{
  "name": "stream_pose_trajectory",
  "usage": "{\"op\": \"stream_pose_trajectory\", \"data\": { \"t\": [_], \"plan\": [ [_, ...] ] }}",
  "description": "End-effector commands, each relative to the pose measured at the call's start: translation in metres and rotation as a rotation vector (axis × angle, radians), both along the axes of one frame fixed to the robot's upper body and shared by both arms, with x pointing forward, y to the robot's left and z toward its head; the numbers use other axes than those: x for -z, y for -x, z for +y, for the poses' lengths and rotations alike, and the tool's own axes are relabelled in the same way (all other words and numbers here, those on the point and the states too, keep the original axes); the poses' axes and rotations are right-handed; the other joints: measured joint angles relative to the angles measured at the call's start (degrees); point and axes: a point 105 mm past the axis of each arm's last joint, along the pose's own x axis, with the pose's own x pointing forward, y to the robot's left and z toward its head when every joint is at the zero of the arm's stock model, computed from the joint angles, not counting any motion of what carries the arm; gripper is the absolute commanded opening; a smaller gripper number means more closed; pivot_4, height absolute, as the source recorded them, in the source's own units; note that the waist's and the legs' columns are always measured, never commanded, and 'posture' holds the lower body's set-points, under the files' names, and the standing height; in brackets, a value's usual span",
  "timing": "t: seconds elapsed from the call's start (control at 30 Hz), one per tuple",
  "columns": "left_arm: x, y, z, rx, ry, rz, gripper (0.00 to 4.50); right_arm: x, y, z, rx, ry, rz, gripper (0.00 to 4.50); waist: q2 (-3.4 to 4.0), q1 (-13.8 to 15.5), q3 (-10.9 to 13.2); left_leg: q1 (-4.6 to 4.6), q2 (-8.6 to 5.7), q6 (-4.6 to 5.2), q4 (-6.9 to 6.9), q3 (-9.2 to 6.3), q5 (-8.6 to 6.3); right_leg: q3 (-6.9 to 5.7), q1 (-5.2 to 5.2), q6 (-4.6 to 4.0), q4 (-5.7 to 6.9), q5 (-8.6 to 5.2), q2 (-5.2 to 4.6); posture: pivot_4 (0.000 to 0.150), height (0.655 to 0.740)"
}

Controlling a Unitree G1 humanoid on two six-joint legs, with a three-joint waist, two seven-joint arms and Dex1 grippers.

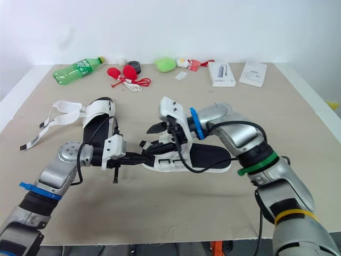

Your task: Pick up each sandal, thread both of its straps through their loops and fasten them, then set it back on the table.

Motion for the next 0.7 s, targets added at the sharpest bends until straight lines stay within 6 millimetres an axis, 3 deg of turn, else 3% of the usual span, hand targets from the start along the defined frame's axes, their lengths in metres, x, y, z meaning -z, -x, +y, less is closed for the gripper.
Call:
{"op": "stream_pose_trajectory", "data": {
  "t": [0.03, 0.33, 0.7],
  "plan": [
    [-0.007, -0.002, -0.003, 0.016, 0.002, -0.038, 0.0, -0.003, -0.006, 0.004, 0.024, 0.072, 0.04, 3.66, 0.0, -0.01, 0.0, 0.0, 0.0, 0.0, 0.0, 0.0, 0.0, 0.0, 0.0, 0.0, 0.0, 0.0, 0.0, 0.15, 0.74],
    [-0.005, 0.003, -0.004, 0.026, 0.006, -0.03, 0.0, 0.027, -0.018, -0.01, 0.033, 0.319, 0.1, 3.66, 0.0, -0.04, 0.0, -0.06, 0.0, 0.0, 0.0, 0.01, 0.0, 0.0, -0.04, 0.09, 0.0, 0.02, 0.01, 0.15, 0.74],
    [-0.005, 0.003, -0.004, 0.018, 0.012, -0.034, 0.0, 0.034, -0.009, -0.007, -0.048, 0.372, 0.17, 3.66, -0.01, -0.03, -0.01, -0.06, 0.02, -0.01, 0.0, -0.03, -0.01, -0.03, -0.02, 0.12, 0.0, 0.03, 0.03, 0.15, 0.74]
  ]
}}
